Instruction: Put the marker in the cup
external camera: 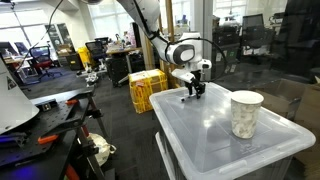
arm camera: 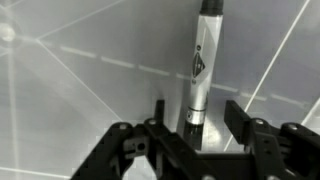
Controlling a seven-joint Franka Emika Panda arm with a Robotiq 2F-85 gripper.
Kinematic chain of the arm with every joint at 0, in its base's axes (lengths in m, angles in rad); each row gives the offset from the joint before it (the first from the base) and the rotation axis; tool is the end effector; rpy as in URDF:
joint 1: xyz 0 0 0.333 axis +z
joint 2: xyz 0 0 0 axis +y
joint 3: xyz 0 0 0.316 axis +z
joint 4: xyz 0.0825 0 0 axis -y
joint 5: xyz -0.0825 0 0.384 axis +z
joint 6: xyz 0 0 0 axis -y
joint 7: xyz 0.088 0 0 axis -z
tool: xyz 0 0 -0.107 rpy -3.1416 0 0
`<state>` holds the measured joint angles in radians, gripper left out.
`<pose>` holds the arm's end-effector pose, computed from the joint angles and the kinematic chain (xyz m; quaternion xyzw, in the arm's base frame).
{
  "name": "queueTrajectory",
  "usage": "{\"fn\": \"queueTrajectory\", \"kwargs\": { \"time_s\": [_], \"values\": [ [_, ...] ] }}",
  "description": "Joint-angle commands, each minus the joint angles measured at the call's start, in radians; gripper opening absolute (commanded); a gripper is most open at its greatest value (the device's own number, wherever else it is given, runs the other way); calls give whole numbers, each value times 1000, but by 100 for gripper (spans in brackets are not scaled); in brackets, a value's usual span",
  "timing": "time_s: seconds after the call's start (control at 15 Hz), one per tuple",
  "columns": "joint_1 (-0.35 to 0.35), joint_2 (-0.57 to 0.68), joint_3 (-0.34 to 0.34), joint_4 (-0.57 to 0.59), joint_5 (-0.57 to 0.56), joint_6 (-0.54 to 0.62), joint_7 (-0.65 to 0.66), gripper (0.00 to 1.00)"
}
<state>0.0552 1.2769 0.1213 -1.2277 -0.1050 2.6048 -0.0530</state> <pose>0.7132 0.1068 -0.0077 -0.9918 -0.1120 -0.0529 0.0298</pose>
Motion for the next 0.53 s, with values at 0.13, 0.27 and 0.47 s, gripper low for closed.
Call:
{"fn": "queueTrajectory", "kwargs": {
  "time_s": [0.13,0.27,0.47],
  "values": [
    [8,37,1,88,32,-55,-32,17],
    [9,34,-2,85,32,-52,-28,2],
    [13,14,-13,57,30,-40,-11,5]
  ]
}}
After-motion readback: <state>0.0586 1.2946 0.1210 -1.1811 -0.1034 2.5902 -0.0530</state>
